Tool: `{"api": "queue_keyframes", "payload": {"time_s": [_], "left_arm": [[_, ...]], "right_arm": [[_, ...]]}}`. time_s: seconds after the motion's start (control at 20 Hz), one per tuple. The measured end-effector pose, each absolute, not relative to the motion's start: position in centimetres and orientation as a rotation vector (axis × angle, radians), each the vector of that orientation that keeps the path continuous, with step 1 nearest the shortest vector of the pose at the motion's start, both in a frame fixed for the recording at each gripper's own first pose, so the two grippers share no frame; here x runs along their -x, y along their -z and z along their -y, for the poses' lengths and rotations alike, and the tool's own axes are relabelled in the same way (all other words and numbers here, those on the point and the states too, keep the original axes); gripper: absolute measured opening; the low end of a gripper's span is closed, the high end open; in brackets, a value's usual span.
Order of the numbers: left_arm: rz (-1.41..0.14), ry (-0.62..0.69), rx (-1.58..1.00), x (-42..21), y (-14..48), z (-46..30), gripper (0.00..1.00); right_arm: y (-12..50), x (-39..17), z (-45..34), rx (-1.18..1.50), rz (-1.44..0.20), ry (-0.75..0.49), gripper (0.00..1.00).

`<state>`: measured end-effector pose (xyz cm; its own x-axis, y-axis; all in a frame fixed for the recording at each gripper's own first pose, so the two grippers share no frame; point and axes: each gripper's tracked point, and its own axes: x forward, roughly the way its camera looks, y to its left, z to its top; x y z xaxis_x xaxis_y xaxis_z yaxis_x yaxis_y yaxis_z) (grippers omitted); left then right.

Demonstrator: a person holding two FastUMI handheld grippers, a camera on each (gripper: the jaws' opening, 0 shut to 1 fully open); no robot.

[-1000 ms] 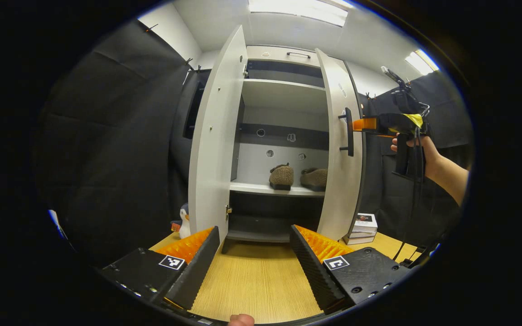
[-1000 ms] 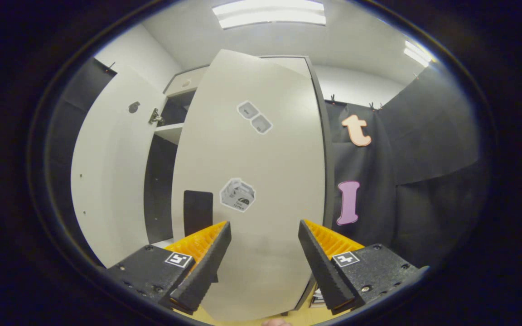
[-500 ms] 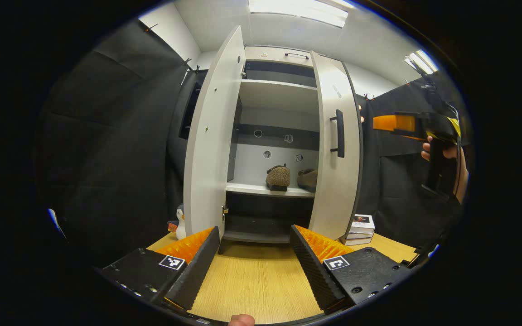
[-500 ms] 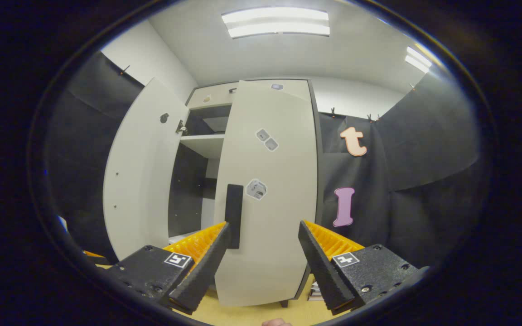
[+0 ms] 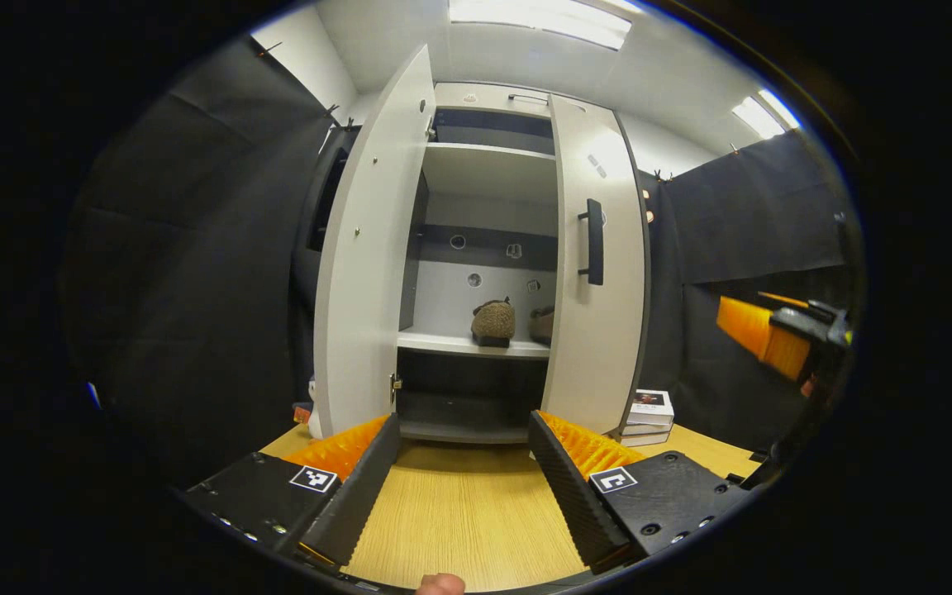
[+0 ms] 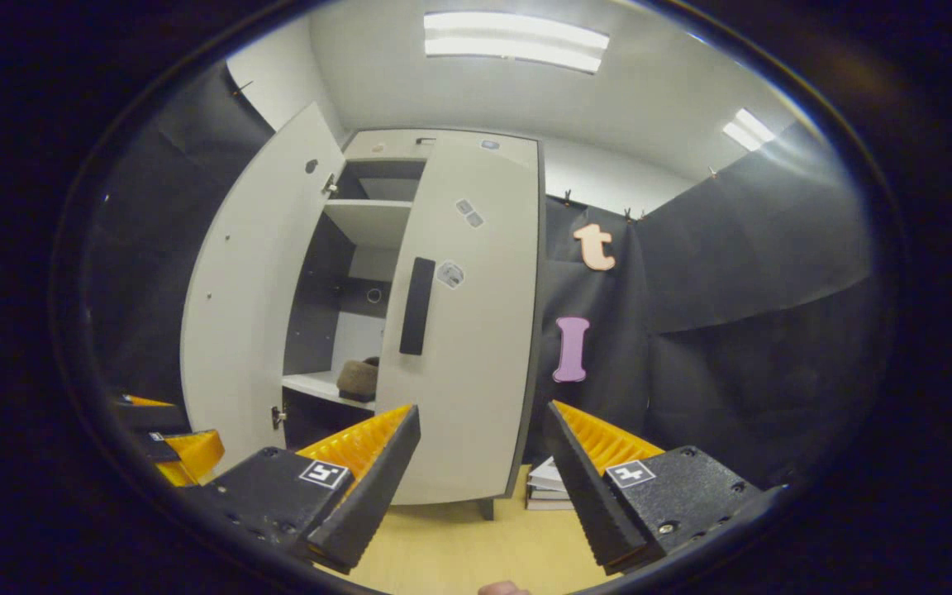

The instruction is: Grab one shoe with the right hand and put it into the shoe cabinet, grab the other shoe with the left hand and put it into the shoe cabinet; then close the right door with the right hand and the left door with the left hand.

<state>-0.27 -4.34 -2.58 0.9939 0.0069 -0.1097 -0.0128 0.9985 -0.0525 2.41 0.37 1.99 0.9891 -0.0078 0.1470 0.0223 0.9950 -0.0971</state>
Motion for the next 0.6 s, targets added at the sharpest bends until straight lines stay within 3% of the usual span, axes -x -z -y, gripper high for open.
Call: {"api": "queue_keyframes", "payload": {"time_s": [0.3,0.45,0.6], "left_arm": [[-0.108,0.01,0.04,0.4,2.5,4.8,0.95],[-0.126,0.006,0.043,0.8,2.7,4.3,0.95],[-0.054,-0.037,0.045,0.6,-1.3,1.4,0.95]], "right_arm": [[6.4,-1.4,-1.5,0.031,-0.037,-0.011,0.98],[6.6,-1.6,-0.5,0.019,-0.042,0.008,0.99],[5.6,-1.9,1.1,0.02,-0.02,0.045,0.98]]}}
